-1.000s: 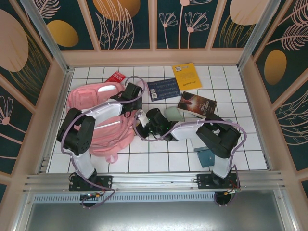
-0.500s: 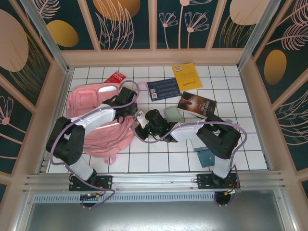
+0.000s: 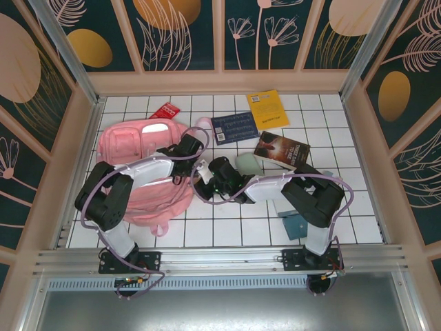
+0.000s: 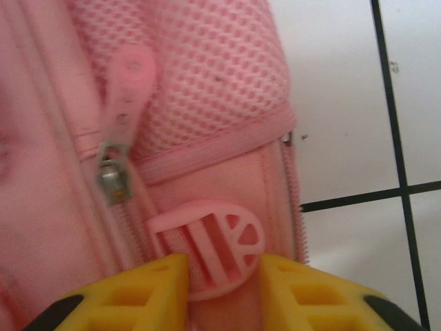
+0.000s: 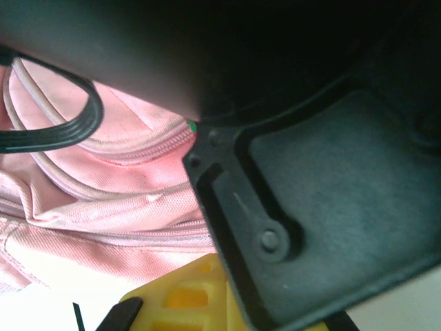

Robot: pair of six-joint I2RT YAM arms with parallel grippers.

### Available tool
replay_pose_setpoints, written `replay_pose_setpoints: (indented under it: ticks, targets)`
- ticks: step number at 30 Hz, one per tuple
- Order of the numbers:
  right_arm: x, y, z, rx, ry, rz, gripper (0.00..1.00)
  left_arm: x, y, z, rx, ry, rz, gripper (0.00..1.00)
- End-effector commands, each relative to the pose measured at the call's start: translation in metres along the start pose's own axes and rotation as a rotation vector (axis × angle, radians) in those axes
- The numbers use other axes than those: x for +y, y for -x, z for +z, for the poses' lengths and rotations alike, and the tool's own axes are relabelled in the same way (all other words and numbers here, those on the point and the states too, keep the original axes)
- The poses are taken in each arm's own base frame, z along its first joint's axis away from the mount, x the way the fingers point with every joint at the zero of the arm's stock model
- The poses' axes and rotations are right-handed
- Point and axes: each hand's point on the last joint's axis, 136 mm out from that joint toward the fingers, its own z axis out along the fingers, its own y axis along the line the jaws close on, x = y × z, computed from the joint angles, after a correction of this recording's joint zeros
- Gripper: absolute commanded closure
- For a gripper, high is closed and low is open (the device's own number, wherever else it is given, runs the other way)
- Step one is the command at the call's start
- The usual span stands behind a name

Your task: Pack the student bag

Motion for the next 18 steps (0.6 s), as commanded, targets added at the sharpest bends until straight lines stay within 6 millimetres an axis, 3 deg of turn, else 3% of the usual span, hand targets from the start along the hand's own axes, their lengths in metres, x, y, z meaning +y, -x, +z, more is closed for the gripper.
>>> replay_pose_setpoints:
  ticks: [1,5,10,18]
  targets:
    - [0.0,0.011,-0.003,-0.046,0.007,-0.018,1.0,-0.005,-0.021,0.017,0.088,-0.005,0.029,0.98]
    - [-0.002,0.008,-0.003,-0.039,-0.005,-0.023,1.0,-0.008,-0.003,0.013,0.031,-0.008,0.005,1.0]
    - [-0.001,0.001,0.0,-0.017,-0.019,-0.04,1.0,-0.017,0.035,0.006,-0.058,-0.016,-0.029,1.0]
    - [0.019,-0.006,0.002,-0.003,-0.001,-0.061,1.0,-0.021,0.072,0.02,-0.108,-0.028,-0.086,1.0]
